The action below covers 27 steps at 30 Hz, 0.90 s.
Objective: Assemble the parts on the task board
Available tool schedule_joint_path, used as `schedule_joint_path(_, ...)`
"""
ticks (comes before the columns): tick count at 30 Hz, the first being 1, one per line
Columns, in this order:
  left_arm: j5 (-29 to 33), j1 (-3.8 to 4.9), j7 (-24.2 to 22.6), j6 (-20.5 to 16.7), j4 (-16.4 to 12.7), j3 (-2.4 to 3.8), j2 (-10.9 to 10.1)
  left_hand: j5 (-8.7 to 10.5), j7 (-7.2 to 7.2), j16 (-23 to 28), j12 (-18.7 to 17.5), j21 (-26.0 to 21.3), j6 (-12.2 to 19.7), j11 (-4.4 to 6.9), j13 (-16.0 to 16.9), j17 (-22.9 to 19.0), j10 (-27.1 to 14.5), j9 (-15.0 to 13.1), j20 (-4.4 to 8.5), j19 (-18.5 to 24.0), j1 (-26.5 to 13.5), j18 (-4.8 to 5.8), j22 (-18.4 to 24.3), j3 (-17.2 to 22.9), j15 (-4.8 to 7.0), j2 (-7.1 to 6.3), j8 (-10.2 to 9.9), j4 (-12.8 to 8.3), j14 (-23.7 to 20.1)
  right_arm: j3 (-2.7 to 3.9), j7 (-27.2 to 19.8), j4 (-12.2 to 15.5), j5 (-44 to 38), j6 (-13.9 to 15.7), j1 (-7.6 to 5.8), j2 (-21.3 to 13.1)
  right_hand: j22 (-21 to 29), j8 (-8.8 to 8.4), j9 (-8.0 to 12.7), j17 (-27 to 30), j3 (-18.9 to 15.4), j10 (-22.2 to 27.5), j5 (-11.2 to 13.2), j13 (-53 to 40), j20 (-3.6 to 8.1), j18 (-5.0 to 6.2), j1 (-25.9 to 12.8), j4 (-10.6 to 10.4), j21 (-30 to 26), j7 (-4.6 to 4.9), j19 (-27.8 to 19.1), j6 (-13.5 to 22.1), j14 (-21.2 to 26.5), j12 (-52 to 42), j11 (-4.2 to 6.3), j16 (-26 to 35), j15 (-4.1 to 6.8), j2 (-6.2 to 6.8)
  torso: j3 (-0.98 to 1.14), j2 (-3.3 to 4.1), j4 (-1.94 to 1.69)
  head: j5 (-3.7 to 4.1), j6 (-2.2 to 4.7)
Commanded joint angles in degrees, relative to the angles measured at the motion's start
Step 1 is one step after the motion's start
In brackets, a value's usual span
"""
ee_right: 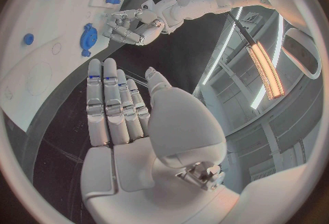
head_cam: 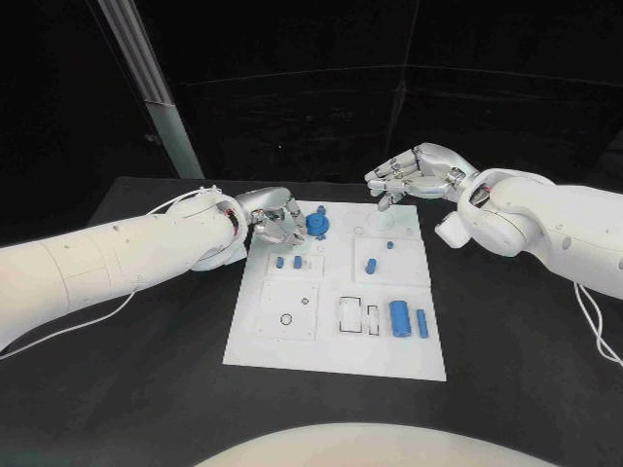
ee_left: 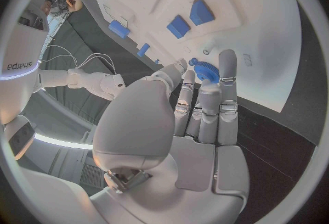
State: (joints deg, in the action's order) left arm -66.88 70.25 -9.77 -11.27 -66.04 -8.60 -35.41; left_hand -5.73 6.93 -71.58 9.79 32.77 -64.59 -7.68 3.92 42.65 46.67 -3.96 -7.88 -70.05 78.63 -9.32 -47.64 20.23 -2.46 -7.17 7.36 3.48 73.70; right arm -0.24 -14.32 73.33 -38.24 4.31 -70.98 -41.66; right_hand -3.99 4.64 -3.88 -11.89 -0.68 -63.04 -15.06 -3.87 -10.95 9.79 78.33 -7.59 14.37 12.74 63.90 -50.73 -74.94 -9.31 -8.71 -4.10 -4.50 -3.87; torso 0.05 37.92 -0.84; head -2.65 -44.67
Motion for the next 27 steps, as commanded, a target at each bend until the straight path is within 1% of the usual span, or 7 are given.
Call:
schedule_joint_path(1, -0.77, -0.27, -1.11, 0.73, 0.36, 0.01, 0.30, -0.11, -0.10, -0.51, 0.55, -0.36, -0.28, 0.06, 0.11, 0.46, -0.48, -0.01, -0.16, 0.27, 0.67, -1.07, 0.09, -0.43, -0.08, 0.19, -0.32, -0.06, 0.11, 0.03, -0.50, 0.05, 0.02, -0.21, -0.11, 0.01, 0.04, 0.35, -0.01, 0.09, 0.14, 0.35, 0.15, 0.02, -0.03, 0.72, -0.42, -0.30, -0.23, 0.19, 0.45, 0.27, 0.05, -0.29, 0.01, 0.19, -0.45, -0.19, -0.02, 0.04, 0.01, 0.10, 0.01)
schedule_joint_path(8, -1.55, -0.63, -1.64, -1.61, 0.69, 0.01, 0.37, -0.09, 0.46, -1.69, 2.76, -0.11, 0.24, 0.41, 0.43, 1.51, 0.04, 0.12, -0.03, -0.32, 1.54, -1.16, 0.01, -0.83, 0.18, 0.49, -1.15, -0.26, 0.68, 0.03, -0.48, 0.05, 0.02, -0.19, -0.11, -0.01, 0.04, 0.35, -0.01, 0.09, 0.14, 0.35, 0.15, 0.02, -0.03, 0.72, -0.42, -0.30, -0.23, 0.19, 0.45, 0.27, 0.05, -0.29, 0.01, 0.19, -0.45, -0.19, -0.01, -0.01, -0.06, 0.32, 0.20)
schedule_joint_path(17, -1.72, -0.68, -3.29, -5.25, -0.73, 0.05, -0.57, -0.08, 0.30, -3.35, 8.97, 0.45, 1.70, 1.19, 1.84, 3.22, 4.03, 0.17, 0.58, -1.17, 1.93, -1.18, -0.37, -1.08, 0.84, 0.21, -2.96, -1.00, 1.73, 0.03, -0.47, 0.00, 0.02, -0.15, -0.11, -0.01, 0.04, 0.36, -0.01, 0.10, 0.11, 0.37, 0.14, 0.02, -0.04, 0.72, -0.49, -0.38, -0.27, 0.19, 0.46, 0.27, 0.05, -0.32, 0.00, 0.19, -0.45, -0.17, -0.01, -0.04, -0.02, 0.48, 0.37)
schedule_joint_path(22, -1.74, -0.42, -3.26, -6.13, -2.06, 0.08, -1.27, -0.04, 0.36, -4.35, 15.86, 2.74, 3.55, 2.41, 4.91, 4.72, 7.03, 0.10, 1.42, -2.17, 1.91, -0.84, -2.16, -1.55, 2.00, -1.17, -3.49, -2.01, 2.45, 0.03, -0.46, 0.00, 0.02, -0.11, -0.11, -0.04, 0.04, 0.36, -0.01, 0.10, 0.11, 0.37, 0.14, 0.02, -0.04, 0.72, -0.49, -0.38, -0.27, 0.19, 0.46, 0.27, 0.05, -0.32, 0.00, 0.19, -0.45, -0.17, 0.02, 0.01, -0.01, 0.51, 0.50)
schedule_joint_path(23, -1.74, -0.38, -3.13, -6.12, -2.23, 0.09, -1.34, 0.02, 0.51, -4.97, 17.47, 3.73, 4.26, 2.78, 5.72, 6.25, 7.93, 0.15, 1.61, -2.52, 1.84, -0.73, -2.91, -1.82, 2.06, -1.45, -3.68, -2.16, 3.00, 0.03, -0.46, 0.00, 0.02, -0.10, -0.11, -0.04, 0.04, 0.36, -0.01, 0.10, 0.11, 0.37, 0.14, 0.02, -0.04, 0.72, -0.49, -0.38, -0.27, 0.19, 0.46, 0.27, 0.05, -0.32, 0.00, 0.19, -0.45, -0.17, 0.02, 0.02, 0.00, 0.50, 0.51)
schedule_joint_path(25, -1.75, -0.27, -2.80, -5.87, -2.57, 0.10, -1.46, 0.06, -0.24, -8.20, 25.35, 6.83, 2.86, 4.30, 10.12, 13.41, 9.15, -0.85, 2.42, -3.70, 1.60, -0.10, -5.32, -3.33, 3.46, -2.05, -2.17, -2.81, 5.59, 0.03, -0.46, 0.00, 0.02, -0.10, -0.11, -0.04, 0.04, 0.36, -0.01, 0.10, 0.11, 0.37, 0.14, 0.02, -0.04, 0.72, -0.49, -0.38, -0.27, 0.19, 0.46, 0.27, 0.05, -0.32, 0.00, 0.19, -0.45, -0.17, 0.02, 0.02, 0.01, 0.47, 0.53)
schedule_joint_path(27, -1.75, -0.20, -2.75, -5.60, -2.74, 0.10, -1.53, 0.07, -0.84, -11.16, 30.52, 10.67, 0.69, 5.27, 13.07, 21.49, 9.76, -1.91, 2.98, -5.16, 1.62, 0.53, -8.23, -3.31, 4.23, -0.40, -0.26, -2.70, 8.26, 0.03, -0.46, 0.01, 0.02, -0.11, -0.11, -0.03, 0.04, 0.36, -0.01, 0.10, 0.11, 0.37, 0.14, 0.02, -0.04, 0.72, -0.49, -0.38, -0.27, 0.19, 0.46, 0.27, 0.05, -0.32, 0.00, 0.19, -0.45, -0.17, 0.02, 0.02, 0.06, 0.48, 0.54)
